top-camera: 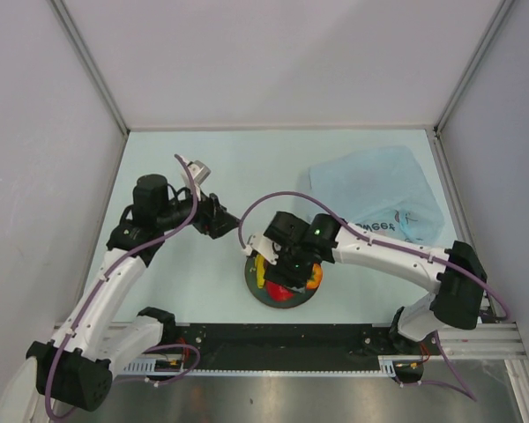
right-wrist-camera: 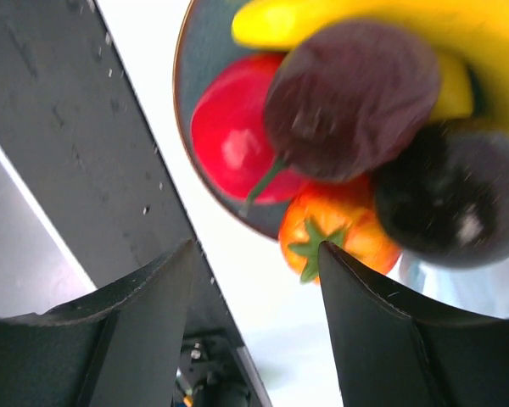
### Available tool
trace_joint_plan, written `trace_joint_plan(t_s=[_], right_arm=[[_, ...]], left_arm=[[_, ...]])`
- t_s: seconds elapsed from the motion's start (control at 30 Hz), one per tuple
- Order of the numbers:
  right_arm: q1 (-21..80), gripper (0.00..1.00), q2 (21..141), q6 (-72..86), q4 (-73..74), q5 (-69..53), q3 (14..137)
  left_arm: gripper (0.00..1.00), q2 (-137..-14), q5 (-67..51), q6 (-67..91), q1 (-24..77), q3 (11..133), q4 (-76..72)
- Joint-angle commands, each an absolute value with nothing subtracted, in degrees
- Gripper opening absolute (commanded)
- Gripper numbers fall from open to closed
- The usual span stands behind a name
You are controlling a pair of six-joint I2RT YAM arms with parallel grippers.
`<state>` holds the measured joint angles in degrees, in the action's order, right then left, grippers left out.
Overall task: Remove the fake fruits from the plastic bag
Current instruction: Place the fake fruit on the plate.
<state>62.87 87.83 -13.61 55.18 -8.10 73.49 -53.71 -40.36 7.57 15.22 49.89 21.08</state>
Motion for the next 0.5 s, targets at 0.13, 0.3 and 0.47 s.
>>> trace_joint_plan(t_s=[0.13, 0.3, 0.47], right_arm=[[55.9, 0.65, 80.2, -16.0, 63.1, -10.3, 71.0], [38.5, 0.62, 77.2, -20.5, 67.5, -21.4, 71.0], [23.7, 0.61, 80.2, -25.8, 63.3, -25.0, 70.8]], left_arm=[[0.77, -55.4, -39.0, 4.2, 14.8, 49.8, 20.9], [0.76, -58.1, -35.2, 0.7, 14.7, 52.1, 25.2], [0.75, -61.9, -34.5, -3.0, 14.2, 56.3, 28.3]])
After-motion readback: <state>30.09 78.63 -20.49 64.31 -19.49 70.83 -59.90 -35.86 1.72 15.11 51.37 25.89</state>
